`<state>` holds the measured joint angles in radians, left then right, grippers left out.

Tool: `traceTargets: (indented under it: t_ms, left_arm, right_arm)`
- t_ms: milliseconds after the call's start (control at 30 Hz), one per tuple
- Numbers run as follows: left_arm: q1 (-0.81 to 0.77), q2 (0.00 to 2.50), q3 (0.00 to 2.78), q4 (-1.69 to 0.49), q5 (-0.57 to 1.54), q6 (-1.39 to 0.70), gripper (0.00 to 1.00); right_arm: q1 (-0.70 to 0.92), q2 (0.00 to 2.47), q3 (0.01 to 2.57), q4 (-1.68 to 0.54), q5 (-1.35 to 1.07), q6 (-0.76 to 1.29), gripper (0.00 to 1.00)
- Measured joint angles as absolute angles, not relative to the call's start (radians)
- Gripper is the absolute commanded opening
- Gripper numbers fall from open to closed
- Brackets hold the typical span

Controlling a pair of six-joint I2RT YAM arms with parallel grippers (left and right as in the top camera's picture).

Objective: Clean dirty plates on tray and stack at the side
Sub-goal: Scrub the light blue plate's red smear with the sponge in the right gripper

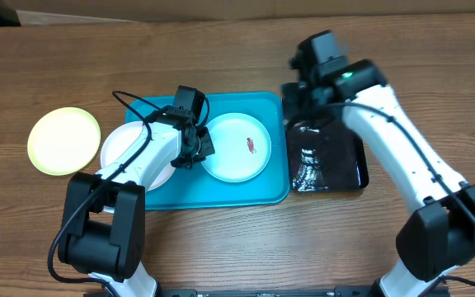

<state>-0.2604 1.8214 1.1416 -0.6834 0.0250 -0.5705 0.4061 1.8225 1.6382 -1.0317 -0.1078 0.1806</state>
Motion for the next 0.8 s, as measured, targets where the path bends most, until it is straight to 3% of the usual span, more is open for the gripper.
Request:
traceTargets:
  t_ms: [367,800]
  left_arm:
    - [-0.26,1.821,1.142,-0.684,0.025,-0.57,0.04]
    - [-0.26,1.821,1.142,-0.684,0.025,-0.57,0.04]
  right_arm:
    - [0.67,1.869,1.638,-0.958,-0.002,0.183,0.04]
    - [0.682,2.088,1.637,-0.93,0.184,0.21,0.04]
